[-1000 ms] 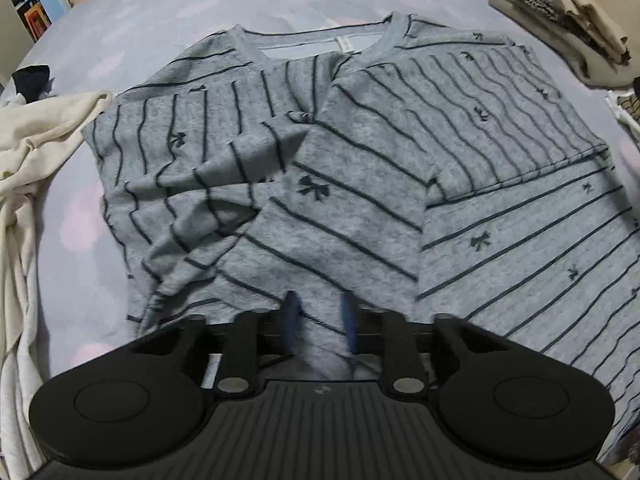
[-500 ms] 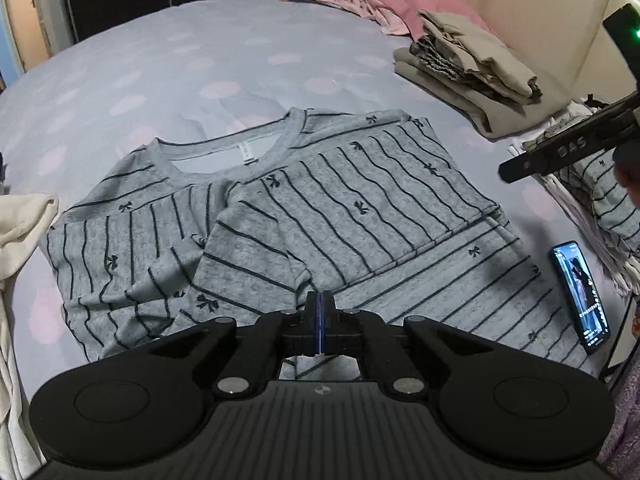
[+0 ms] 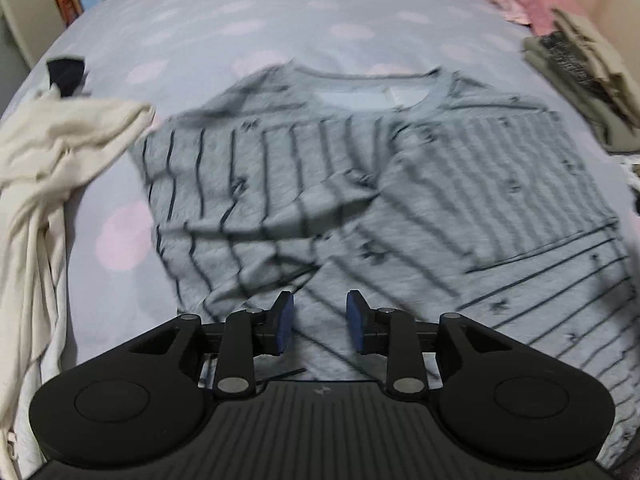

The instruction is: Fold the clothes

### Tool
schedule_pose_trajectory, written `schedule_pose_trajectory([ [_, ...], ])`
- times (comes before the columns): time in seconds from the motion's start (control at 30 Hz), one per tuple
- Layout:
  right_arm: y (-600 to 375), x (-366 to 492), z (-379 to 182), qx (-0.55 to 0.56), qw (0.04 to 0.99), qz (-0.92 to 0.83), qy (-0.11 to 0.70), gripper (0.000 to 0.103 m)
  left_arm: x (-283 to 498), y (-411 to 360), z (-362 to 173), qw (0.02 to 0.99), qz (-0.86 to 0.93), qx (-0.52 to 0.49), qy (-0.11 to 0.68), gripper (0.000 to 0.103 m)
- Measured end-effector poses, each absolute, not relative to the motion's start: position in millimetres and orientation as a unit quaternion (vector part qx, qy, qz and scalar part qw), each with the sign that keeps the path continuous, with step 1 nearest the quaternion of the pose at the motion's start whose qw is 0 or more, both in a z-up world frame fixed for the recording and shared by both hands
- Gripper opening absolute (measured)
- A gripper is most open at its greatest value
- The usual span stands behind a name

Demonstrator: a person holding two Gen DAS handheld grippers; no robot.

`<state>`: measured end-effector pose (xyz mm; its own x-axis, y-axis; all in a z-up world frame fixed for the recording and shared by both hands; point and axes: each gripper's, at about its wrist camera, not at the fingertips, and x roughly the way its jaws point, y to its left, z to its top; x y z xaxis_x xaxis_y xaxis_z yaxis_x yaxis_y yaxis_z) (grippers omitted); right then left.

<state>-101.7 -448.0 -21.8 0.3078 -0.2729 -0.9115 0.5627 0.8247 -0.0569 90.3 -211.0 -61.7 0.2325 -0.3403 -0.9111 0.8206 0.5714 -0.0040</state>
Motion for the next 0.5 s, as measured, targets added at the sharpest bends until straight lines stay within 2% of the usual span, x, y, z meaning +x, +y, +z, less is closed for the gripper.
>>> schedule_pose_trajectory([
  [0.13, -445.0, -100.5, -21.6, 0.135, 0.798, -0.259, 0.527, 0.081, 95.1, -210.3, -75.7, 0.737, -0.382, 0.25, 0.498, 0.023],
  [0.2, -443.8, -100.2, -21.7, 0.133, 0.798, -0.257, 0.528, 0.081, 92.0, -211.9, -75.3, 0.736, -0.385, 0.257, 0.493, 0.003],
  [0.37, -444.6, -99.9, -22.6, 0.131, 0.796, -0.26, 0.531, 0.081, 84.1, -212.1, -59.0, 0.733, -0.41, 0.247, 0.483, 0.001],
  [0.5, -447.2, -102.7, -19.6, 0.13, 0.799, -0.26, 0.526, 0.081, 69.3, -213.7, -26.0, 0.716, -0.469, 0.207, 0.474, 0.001],
])
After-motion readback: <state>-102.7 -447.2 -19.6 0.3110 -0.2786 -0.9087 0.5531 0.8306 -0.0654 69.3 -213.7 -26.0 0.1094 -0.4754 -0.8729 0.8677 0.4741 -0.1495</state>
